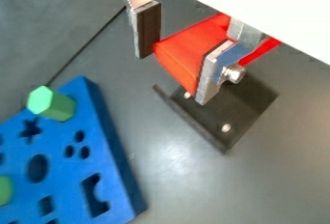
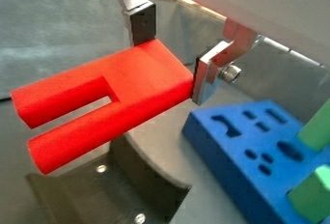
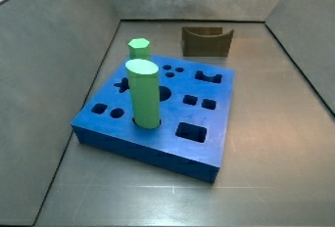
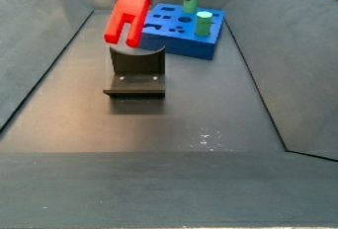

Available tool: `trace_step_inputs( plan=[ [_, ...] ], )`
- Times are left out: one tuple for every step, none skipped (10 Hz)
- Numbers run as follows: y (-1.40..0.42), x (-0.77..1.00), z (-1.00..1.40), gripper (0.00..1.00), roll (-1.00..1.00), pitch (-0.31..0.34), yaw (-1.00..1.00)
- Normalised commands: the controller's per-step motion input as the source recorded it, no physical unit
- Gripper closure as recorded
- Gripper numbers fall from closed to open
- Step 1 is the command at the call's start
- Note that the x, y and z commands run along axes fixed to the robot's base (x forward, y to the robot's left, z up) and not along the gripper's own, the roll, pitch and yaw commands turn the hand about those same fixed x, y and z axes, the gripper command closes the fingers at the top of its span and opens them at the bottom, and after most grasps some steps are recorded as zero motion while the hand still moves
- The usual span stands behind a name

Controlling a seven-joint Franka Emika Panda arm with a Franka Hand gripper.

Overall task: Pick up the square-circle object. Move up. Place the square-circle object on the fixture. Regrasp the square-circle object. Rotate the square-circle object. Move to above the board. Insert the square-circle object.
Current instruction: Place the square-circle object on the fixture.

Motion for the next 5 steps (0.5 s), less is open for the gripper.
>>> trace_step_inputs(
  plan=[
    [0.05, 0.02, 0.0, 1.0, -0.7, 0.086, -0.15],
    [0.03, 0.03, -0.01, 1.0, -0.44, 0.033, -0.14],
    [0.02, 0.04, 0.0, 1.0, -0.29, 0.02, -0.12],
    [0.02, 0.05, 0.0, 1.0, -0.23, 0.013, -0.11],
    [0.13, 0.12, -1.0, 1.0, -1.0, 0.247, -0.08]
  ],
)
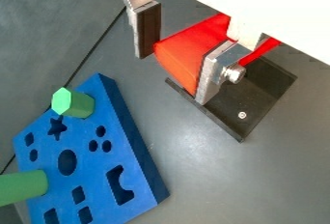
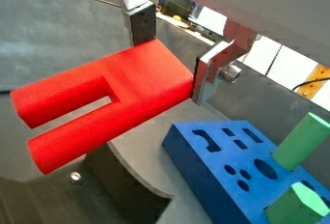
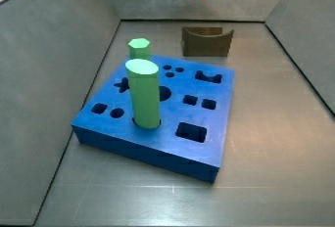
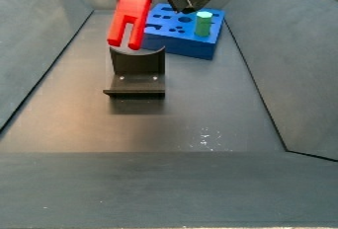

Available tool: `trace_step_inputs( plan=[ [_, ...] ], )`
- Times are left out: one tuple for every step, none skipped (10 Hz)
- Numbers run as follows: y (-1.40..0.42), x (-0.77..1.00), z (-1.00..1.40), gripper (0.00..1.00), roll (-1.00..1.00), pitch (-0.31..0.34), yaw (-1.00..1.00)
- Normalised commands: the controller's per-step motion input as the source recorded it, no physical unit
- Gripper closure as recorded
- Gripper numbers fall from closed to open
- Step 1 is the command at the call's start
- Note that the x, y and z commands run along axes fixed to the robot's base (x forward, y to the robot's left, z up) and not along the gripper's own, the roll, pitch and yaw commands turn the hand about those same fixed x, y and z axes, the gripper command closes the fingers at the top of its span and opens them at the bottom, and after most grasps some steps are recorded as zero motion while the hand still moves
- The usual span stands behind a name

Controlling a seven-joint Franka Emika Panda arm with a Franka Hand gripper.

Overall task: Pick up the square-circle object. Move up. Place the square-circle object on the fixture. Regrasp the square-circle object. Rotate the square-circle object. Move to above the board. Insert the square-circle object.
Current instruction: Place the square-circle object on the fixture.

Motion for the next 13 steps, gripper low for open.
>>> trace_step_inputs(
  plan=[
    [0.14, 0.13, -1.0, 1.0, -1.0, 0.239, -0.09],
    [0.14, 0.14, -1.0, 1.0, -0.92, 0.247, -0.14],
    [0.13, 0.15, -1.0, 1.0, -0.76, 0.214, -0.17],
    [0.14, 0.15, -1.0, 1.0, -0.52, 0.14, -0.2],
    [0.14, 0.15, -1.0, 1.0, -0.4, 0.106, -0.21],
    [0.13, 0.17, -1.0, 1.0, -0.23, 0.047, -0.2],
    [0.14, 0.16, -0.92, 1.0, -0.16, 0.018, -0.19],
    [0.19, 0.13, -0.84, 1.0, -0.1, -0.009, -0.19],
    [0.19, 0.13, -0.84, 1.0, -0.1, -0.009, -0.19],
    [0.23, 0.12, -0.81, 1.0, -0.08, -0.027, -0.18],
    [0.23, 0.13, -0.8, 1.0, -0.08, -0.032, -0.18],
    [0.24, 0.12, -0.77, 1.0, -0.07, -0.034, -0.17],
    [0.25, 0.11, -0.76, 1.0, -0.07, -0.034, -0.14]
  ],
)
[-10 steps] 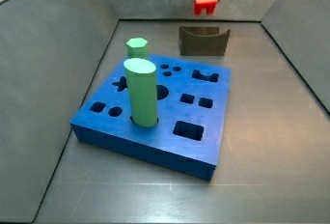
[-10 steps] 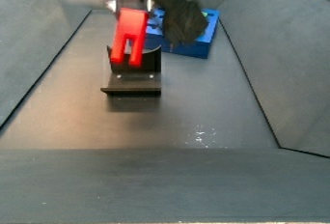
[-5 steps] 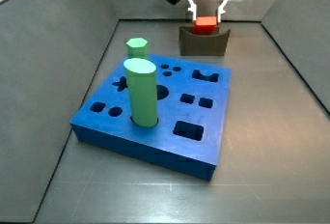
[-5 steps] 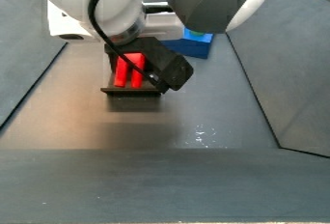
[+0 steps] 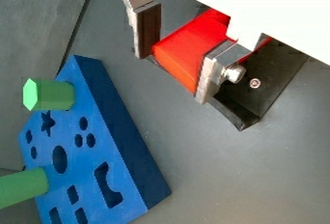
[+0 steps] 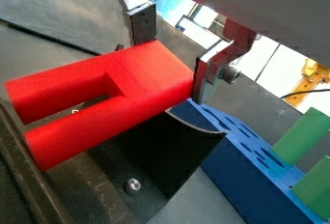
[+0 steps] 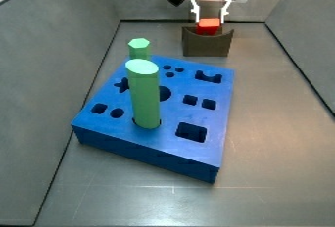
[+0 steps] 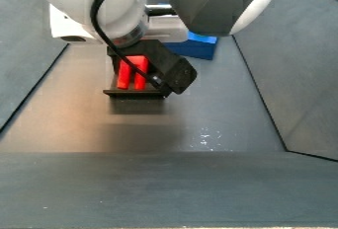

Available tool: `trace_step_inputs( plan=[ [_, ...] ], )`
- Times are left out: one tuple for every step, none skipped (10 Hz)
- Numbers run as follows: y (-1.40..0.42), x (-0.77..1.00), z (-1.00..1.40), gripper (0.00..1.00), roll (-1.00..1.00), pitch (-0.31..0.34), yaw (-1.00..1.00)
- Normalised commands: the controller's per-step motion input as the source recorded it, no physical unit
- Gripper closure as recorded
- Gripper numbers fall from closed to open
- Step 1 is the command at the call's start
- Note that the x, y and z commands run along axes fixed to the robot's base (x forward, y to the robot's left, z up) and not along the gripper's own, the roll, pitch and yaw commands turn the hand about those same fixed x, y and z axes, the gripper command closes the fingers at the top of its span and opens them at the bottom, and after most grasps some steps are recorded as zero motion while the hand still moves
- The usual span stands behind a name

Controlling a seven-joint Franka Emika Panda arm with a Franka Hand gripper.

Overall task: Pick up the square-circle object. Move up. Place the square-circle object on the fixture. Regrasp the square-circle object. Rotate the square-circle object. Move to above the board. Insert the square-circle object.
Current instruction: Place the square-circle object on the fixture, then regrasp the square-circle object.

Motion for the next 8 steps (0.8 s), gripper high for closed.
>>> trace_step_inputs(
  plan=[
    [0.25, 0.11, -0.76, 1.0, -0.07, -0.033, -0.12],
    [0.0, 0.0, 0.0, 0.0, 0.0, 0.0, 0.0],
    [0.0, 0.0, 1.0, 0.0, -0.01, -0.065, -0.08],
    [0.0, 0.0, 1.0, 0.0, 0.0, -0.067, -0.07],
    [0.0, -0.01, 1.0, 0.0, 0.0, -0.07, -0.05],
    [0.0, -0.02, 1.0, 0.0, 0.0, -0.075, -0.01],
    [0.0, -0.04, 1.0, 0.0, 0.0, -0.08, 0.02],
    [0.0, -0.04, 0.85, 0.0, -0.01, -0.081, 0.04]
  ],
)
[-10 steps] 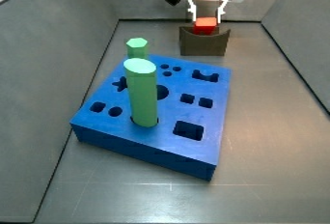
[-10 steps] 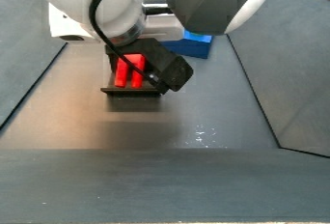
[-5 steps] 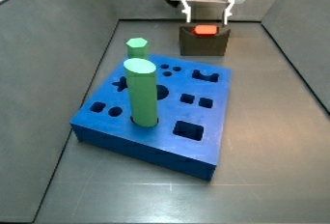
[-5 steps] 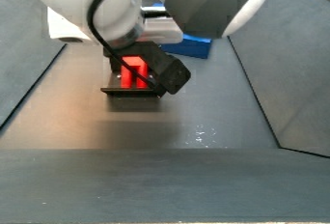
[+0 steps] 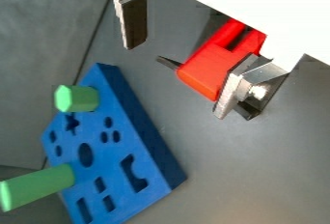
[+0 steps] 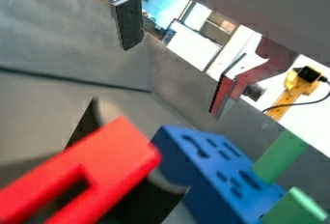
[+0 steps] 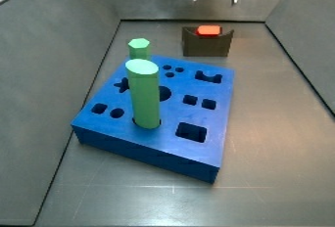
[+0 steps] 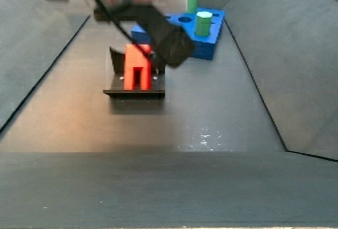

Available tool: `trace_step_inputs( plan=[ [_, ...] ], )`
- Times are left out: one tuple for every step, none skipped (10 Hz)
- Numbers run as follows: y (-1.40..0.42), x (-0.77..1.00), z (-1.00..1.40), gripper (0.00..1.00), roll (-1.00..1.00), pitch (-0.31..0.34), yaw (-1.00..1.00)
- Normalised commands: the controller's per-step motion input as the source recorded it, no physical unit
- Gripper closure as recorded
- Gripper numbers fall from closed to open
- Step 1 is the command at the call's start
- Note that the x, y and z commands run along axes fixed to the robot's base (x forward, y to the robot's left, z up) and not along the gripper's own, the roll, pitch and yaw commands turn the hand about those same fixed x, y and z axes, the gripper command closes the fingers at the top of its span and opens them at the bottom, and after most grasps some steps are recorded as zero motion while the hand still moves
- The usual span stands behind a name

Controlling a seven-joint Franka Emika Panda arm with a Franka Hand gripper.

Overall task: Pick up the square-circle object. Move up. Place the square-circle object on the fixture. Regrasp the square-circle object. Rotate the square-circle object. Move to above the board. Insert the square-circle object.
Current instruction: Regrasp the square-circle object.

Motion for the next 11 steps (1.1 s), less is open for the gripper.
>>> trace_step_inputs(
  plan=[
    [0.0, -0.04, 0.66, 0.0, -0.01, -0.079, 0.06],
    [0.0, -0.05, 0.47, 0.0, -0.02, -0.071, 0.07],
    [0.0, -0.04, 0.22, 0.0, -0.03, -0.058, 0.08],
    [-0.7, -0.11, 0.4, 0.0, 1.0, 0.062, 0.04],
    [-0.65, -0.1, 0.35, 0.0, 1.0, 0.06, 0.04],
    [-0.58, -0.11, 0.29, 0.0, 1.0, 0.056, 0.04],
    [-0.38, -0.09, 0.12, 0.0, 1.0, 0.048, 0.04],
    [-0.21, -0.06, 0.06, 0.0, 1.0, 0.047, 0.04],
    [-0.04, -0.01, 0.03, 0.0, 1.0, 0.051, 0.04],
    [-0.04, 0.01, 0.0, 0.0, 1.0, 0.053, 0.04],
    [-0.04, 0.0, 0.01, 0.0, 1.0, 0.051, 0.04]
  ],
)
